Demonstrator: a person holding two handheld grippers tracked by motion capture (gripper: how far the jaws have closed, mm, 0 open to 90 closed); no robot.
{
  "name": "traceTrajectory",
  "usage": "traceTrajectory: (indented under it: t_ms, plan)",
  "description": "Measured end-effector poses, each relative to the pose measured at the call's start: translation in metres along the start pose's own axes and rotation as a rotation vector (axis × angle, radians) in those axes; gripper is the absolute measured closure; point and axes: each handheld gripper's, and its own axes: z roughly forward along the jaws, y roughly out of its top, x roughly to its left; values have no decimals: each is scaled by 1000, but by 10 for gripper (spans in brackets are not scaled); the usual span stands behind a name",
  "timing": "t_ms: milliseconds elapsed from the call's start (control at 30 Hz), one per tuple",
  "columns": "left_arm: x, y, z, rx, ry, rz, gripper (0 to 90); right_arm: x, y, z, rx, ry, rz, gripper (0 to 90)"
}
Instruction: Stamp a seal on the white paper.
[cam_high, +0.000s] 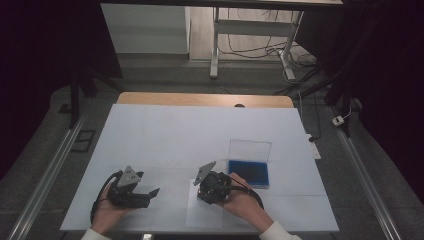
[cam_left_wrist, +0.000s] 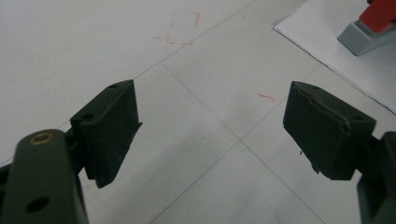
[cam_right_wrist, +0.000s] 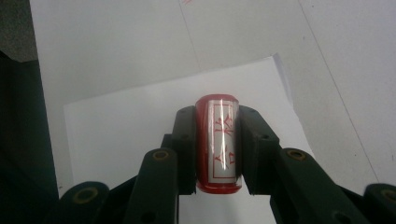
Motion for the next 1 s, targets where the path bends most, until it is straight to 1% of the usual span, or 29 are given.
traceTrajectory:
  t_ms: [33, 67, 100, 200, 233, 267, 300, 333, 367, 400, 433, 467, 500, 633, 667, 700, 733, 767, 800, 967, 1000]
  plan:
    - [0, 0, 0, 1, 0, 0, 185, -1, 0, 0, 5, 0, -8, 691]
    - [0, 0, 0, 1, 0, 0, 185, 0, 1, 0, 6, 0, 5, 691]
    - [0, 0, 0, 1, 1, 0, 185, 0, 1, 0, 13, 1, 4, 692]
    - [0, 0, 0, 4, 1, 2, 185, 0, 4, 1, 33, -3, -2, 692]
    - [0, 0, 0, 5, 1, 3, 185, -1, 4, 1, 43, -3, -15, 692]
    - [0, 0, 0, 5, 1, 3, 185, -1, 5, 0, 49, -4, -16, 693]
    - [0, 0, 0, 5, 1, 3, 185, -1, 5, 1, 51, -2, -15, 693]
    - [0, 0, 1, 6, 1, 3, 185, 0, 5, 2, 45, 1, 6, 693]
    - [0, 0, 1, 7, 0, 2, 185, -1, 4, 3, 50, 1, -5, 693]
    - [0, 0, 1, 8, 2, 3, 185, 0, 4, 4, 52, 8, 11, 693]
    - [-1, 0, 1, 9, 0, 2, 185, -2, 4, 5, 55, 7, -9, 694]
    - [-1, 0, 1, 8, -2, 2, 185, -2, 5, 4, 67, 1, -4, 695]
    - [-1, 0, 2, 8, -3, 3, 185, -1, 5, 5, 62, 2, 7, 695]
    - [-2, 0, 2, 10, -6, 5, 185, 0, 6, 6, 73, 0, 5, 697]
    - [-2, 0, 2, 10, -6, 5, 185, -1, 6, 6, 68, 6, 8, 698]
    - [-2, 0, 2, 10, -6, 4, 185, 0, 6, 6, 72, 1, 6, 698]
    - [-2, 0, 2, 10, -6, 4, 185, -2, 5, 5, 77, 2, -8, 698]
    - [-2, 0, 2, 9, -5, 4, 185, -2, 5, 5, 77, 1, -8, 698]
    - [-2, 0, 2, 8, -4, 4, 185, 0, 6, 6, 69, 8, 9, 698]
    - [-2, 0, 2, 7, -4, 4, 185, 2, 6, 6, 80, -3, 12, 699]
    - [-2, 0, 2, 7, -4, 4, 185, 1, 7, 6, 79, 1, 9, 699]
